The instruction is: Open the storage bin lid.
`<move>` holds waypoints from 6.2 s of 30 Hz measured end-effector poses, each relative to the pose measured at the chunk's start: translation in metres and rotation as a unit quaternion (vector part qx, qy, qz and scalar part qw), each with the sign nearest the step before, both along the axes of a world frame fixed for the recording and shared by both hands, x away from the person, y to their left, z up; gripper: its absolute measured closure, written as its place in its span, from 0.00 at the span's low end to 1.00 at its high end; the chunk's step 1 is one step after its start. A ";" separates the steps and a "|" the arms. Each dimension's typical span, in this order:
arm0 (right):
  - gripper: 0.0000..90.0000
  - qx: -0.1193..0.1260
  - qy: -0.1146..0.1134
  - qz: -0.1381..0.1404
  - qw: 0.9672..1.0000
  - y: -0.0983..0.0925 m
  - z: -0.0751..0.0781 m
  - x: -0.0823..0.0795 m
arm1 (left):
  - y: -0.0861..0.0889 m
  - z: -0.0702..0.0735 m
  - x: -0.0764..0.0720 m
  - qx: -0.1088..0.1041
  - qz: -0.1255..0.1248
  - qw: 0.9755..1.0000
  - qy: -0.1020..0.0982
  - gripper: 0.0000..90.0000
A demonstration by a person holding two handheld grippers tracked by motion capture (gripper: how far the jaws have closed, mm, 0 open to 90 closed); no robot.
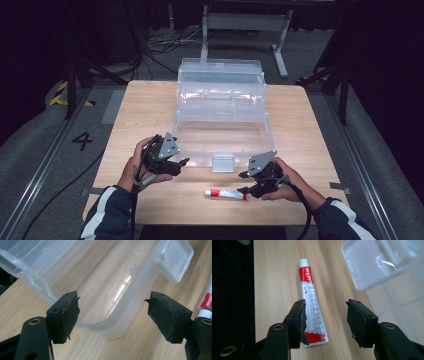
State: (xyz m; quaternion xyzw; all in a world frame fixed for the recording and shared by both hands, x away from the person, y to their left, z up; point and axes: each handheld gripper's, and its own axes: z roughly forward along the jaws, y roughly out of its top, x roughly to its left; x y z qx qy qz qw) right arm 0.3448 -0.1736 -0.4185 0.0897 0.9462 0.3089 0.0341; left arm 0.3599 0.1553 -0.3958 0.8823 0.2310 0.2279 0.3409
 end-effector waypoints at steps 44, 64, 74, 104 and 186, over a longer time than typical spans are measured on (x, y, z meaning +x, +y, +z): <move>0.60 -0.117 0.052 0.071 0.989 0.081 -0.032 0.006 | 0.080 -0.097 -0.025 -0.057 0.039 0.989 0.133 0.16; 0.77 -0.141 0.036 0.073 0.987 0.085 -0.036 0.005 | 0.080 -0.097 -0.025 -0.056 0.036 0.989 0.131 0.15; 0.79 -0.146 0.033 0.079 0.986 0.083 -0.035 0.005 | 0.080 -0.097 -0.025 -0.057 0.036 0.989 0.132 0.15; 0.79 -0.058 -0.006 0.043 0.997 0.028 0.025 0.002 | 0.080 -0.097 -0.025 -0.056 0.036 0.989 0.131 0.15; 0.79 -0.182 -0.019 0.014 0.983 0.039 0.063 0.132 | 0.080 -0.097 -0.025 -0.056 0.037 0.989 0.131 0.15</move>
